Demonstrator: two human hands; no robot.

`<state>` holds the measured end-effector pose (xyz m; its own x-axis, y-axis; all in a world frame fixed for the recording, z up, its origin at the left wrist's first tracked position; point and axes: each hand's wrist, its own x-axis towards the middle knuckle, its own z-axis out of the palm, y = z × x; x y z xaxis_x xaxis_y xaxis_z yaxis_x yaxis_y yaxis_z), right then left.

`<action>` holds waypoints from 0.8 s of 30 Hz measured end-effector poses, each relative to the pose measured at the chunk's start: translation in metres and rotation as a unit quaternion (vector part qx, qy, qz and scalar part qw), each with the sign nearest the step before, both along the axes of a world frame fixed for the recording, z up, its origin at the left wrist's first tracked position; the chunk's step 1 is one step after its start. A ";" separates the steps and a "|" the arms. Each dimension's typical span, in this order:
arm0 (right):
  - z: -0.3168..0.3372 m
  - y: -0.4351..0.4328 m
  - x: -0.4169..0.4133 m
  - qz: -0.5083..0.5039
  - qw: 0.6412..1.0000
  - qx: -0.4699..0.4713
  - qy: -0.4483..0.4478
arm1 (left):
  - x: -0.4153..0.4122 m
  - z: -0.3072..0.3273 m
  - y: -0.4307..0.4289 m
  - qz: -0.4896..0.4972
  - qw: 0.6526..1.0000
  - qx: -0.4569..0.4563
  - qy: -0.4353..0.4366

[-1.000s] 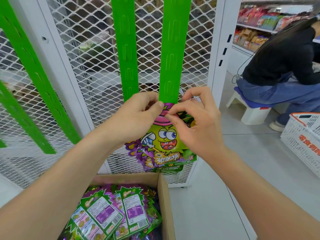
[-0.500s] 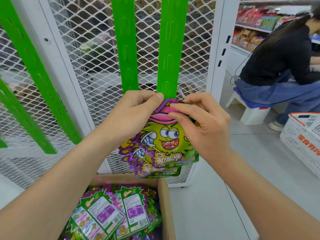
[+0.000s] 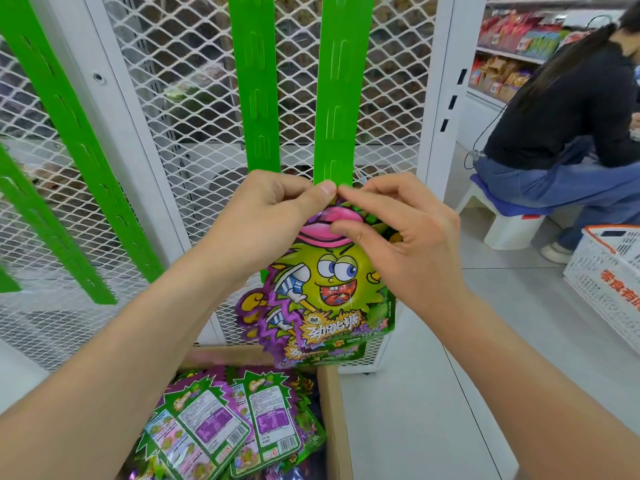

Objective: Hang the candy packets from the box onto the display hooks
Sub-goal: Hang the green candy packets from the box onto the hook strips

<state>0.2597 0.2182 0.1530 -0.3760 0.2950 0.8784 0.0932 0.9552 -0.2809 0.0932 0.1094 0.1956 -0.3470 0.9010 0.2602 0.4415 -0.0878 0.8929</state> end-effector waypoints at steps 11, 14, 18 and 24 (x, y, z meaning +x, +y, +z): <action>0.005 0.004 -0.004 0.003 1.000 0.010 -0.028 | 0.001 -0.003 -0.001 0.016 1.000 -0.008 -0.026; 0.002 0.004 -0.005 0.000 0.999 0.019 -0.041 | 0.001 -0.008 0.001 0.021 1.000 0.004 -0.020; -0.001 0.006 -0.002 0.000 0.997 0.033 -0.064 | -0.004 -0.014 0.003 0.006 1.000 -0.026 -0.009; -0.015 0.003 0.000 0.008 0.996 0.033 -0.088 | -0.018 -0.019 0.002 0.020 0.995 -0.010 0.102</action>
<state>0.2593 0.2211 0.1379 -0.5305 0.2316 0.8154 0.1202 0.9728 -0.1981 0.0756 0.1111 0.1766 -0.3242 0.8935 0.3106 0.6166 -0.0494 0.7857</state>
